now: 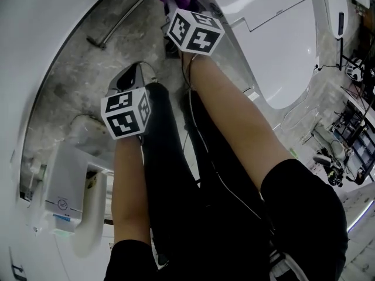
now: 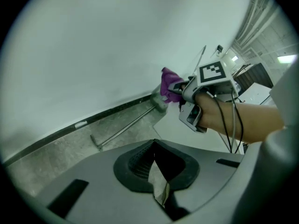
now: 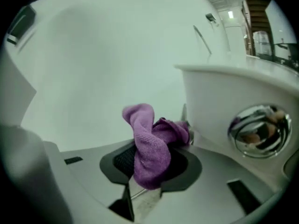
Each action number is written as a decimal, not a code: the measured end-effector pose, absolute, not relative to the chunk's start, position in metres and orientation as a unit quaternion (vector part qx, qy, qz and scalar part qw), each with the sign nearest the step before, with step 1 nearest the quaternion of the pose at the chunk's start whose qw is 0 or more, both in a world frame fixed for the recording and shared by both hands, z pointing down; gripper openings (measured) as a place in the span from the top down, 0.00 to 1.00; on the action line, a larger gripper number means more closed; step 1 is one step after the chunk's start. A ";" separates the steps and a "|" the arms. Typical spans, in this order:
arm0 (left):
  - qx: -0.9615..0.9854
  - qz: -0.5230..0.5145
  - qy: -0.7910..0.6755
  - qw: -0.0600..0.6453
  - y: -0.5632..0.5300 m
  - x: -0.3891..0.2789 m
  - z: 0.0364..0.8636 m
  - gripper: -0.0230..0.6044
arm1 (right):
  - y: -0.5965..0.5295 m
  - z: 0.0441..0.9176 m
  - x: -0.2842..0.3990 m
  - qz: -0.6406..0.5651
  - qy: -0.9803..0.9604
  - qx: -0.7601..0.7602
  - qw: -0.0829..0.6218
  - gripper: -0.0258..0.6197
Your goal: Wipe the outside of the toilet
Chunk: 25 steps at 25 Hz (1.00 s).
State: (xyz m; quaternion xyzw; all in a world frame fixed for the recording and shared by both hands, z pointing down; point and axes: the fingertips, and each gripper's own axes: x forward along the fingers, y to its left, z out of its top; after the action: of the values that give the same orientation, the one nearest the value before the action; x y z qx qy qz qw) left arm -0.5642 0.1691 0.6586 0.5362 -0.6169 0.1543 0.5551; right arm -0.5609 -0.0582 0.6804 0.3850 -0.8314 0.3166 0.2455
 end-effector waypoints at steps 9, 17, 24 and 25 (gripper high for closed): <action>0.520 0.133 -0.667 0.517 0.150 -0.540 0.613 0.95 | -0.004 0.578 -0.522 0.271 -0.894 0.296 0.201 0.77; 0.579 0.117 -0.682 0.431 0.086 -0.450 0.458 0.95 | -0.024 0.418 -0.375 0.206 -0.901 0.342 0.172 0.77; 0.643 0.129 -0.671 0.346 0.052 -0.339 0.284 0.95 | -0.044 0.259 -0.229 0.178 -0.875 0.432 0.127 0.77; 0.657 0.140 -0.668 0.321 0.048 -0.325 0.261 0.95 | -0.045 0.237 -0.216 0.177 -0.873 0.442 0.110 0.77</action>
State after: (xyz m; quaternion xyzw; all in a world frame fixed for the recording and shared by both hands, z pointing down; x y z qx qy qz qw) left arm -0.3250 0.0478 0.2614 0.6567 -0.6681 0.1403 0.3205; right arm -0.2157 -0.0453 0.2374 0.4417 -0.8727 0.1766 0.1097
